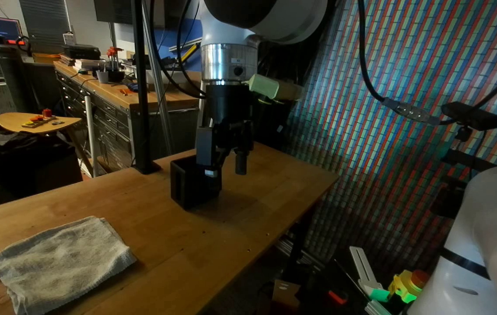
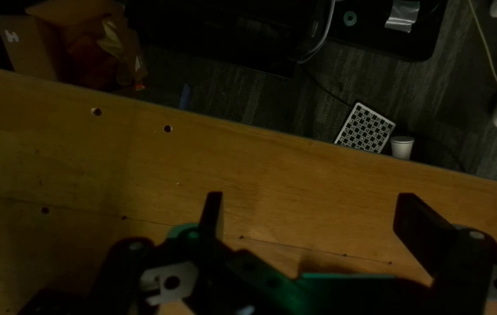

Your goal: Put the towel deep inside the black object

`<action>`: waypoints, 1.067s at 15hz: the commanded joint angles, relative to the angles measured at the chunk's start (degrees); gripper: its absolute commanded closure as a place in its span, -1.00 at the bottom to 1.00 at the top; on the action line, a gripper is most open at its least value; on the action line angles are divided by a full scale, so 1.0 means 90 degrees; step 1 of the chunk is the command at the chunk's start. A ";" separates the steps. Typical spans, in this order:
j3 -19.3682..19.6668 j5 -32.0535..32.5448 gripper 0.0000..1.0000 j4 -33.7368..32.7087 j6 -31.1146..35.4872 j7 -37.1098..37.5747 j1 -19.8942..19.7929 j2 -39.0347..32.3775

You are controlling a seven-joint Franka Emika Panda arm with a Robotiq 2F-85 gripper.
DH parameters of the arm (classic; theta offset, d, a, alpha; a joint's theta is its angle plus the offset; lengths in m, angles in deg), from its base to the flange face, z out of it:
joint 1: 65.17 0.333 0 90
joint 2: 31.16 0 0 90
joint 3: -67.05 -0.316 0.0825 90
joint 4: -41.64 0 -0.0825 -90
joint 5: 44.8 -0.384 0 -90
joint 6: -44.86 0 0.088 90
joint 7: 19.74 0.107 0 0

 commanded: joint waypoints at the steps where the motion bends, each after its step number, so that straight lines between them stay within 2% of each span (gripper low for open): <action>1: -0.0065 -0.0021 -1.00 -0.0008 -0.0011 -0.0016 -0.0068 -0.0001; 4: -0.0180 0.0047 -1.00 -0.0215 0.0019 0.0048 -0.0006 -0.0232; 8: -0.0662 0.0332 -1.00 -0.0819 0.0168 0.0412 0.0122 -0.0842; 13: -0.1310 0.1205 -1.00 -0.2022 0.0422 0.0942 0.0372 -0.1991; 16: -0.1490 0.1818 -1.00 -0.2829 0.0693 0.1029 0.0567 -0.2763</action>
